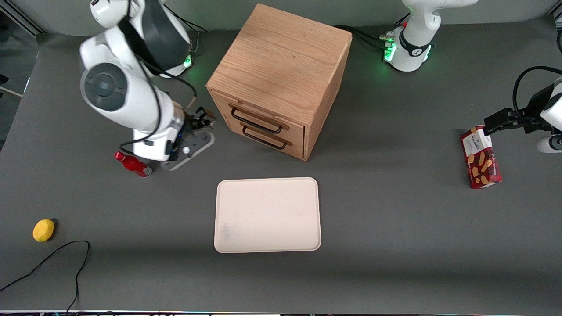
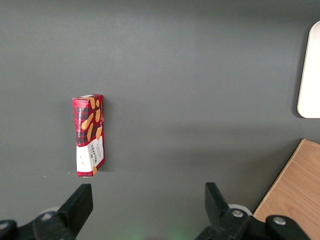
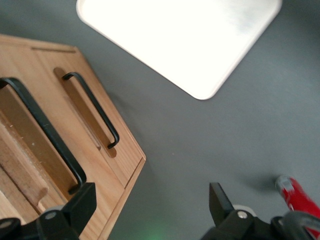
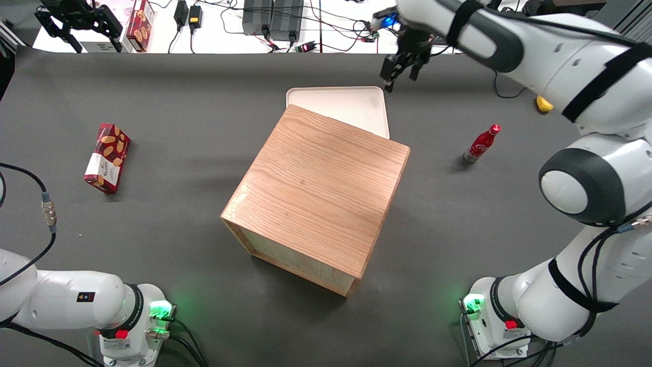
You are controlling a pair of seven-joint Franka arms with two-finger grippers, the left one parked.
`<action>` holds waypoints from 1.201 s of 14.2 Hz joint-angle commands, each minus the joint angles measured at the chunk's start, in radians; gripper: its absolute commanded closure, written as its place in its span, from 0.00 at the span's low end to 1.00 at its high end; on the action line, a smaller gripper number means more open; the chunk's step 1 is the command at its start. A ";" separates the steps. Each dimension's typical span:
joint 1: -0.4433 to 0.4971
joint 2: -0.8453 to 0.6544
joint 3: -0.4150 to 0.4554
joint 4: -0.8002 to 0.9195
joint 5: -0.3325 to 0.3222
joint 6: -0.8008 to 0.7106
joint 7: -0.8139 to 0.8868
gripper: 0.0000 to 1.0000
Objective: Open upper drawer
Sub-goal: 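Move the right gripper toward the upper drawer's black handle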
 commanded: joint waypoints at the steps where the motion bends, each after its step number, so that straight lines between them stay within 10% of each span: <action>1: 0.028 0.048 0.006 0.043 0.024 0.019 -0.081 0.00; 17: 0.062 0.159 0.089 0.132 0.024 0.022 -0.111 0.00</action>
